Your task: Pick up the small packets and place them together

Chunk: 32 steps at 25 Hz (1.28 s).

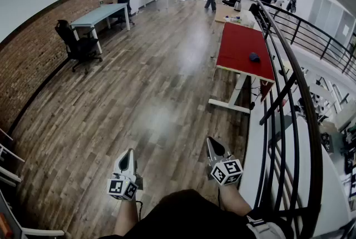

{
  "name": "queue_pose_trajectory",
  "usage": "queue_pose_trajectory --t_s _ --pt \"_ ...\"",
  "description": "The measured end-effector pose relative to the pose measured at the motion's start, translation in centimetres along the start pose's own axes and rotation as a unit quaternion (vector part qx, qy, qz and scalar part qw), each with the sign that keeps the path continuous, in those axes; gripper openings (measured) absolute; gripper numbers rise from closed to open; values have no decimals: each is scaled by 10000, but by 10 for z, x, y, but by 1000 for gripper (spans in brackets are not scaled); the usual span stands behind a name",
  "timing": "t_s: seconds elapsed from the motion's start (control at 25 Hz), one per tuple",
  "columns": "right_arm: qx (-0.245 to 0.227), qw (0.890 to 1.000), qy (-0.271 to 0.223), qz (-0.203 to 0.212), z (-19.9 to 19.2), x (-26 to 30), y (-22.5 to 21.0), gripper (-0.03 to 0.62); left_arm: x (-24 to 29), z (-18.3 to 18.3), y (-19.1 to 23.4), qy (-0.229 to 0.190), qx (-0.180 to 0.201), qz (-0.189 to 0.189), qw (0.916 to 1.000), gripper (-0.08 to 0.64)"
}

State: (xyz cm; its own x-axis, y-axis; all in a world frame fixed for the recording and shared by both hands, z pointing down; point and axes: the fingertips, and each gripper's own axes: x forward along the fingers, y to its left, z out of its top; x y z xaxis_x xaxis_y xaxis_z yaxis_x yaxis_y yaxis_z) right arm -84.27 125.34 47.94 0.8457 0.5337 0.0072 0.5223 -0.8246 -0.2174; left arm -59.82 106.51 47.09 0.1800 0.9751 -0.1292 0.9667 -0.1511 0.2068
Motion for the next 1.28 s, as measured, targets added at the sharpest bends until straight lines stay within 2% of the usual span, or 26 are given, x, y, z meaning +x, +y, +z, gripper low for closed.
queue_pose_trajectory --t_s 0.6,0.72,0.88,1.04,1.16,1.28 --pt "-18 9999 38 133 4 -9 -15 0 1 -4 -15 12 -95 168 9998 -2" --pt "125 9996 -2 257 -2 -14 -17 2 -2 -12 -17 97 -203 288 9993 -2" --pt "183 9984 -20 525 -11 -15 -12 2 -18 -16 -21 41 -329 552 9979 -2" --pt "272 9954 -31 916 -17 -7 4 2 -45 -6 -23 -29 -154 896 9959 -2" --pt "380 9894 124 1395 -28 2 27 2 -80 5 -22 -58 46 1379 9904 -2" --pt "411 9852 191 1653 -34 10 46 2 -104 12 -14 -99 119 1703 9853 -2"
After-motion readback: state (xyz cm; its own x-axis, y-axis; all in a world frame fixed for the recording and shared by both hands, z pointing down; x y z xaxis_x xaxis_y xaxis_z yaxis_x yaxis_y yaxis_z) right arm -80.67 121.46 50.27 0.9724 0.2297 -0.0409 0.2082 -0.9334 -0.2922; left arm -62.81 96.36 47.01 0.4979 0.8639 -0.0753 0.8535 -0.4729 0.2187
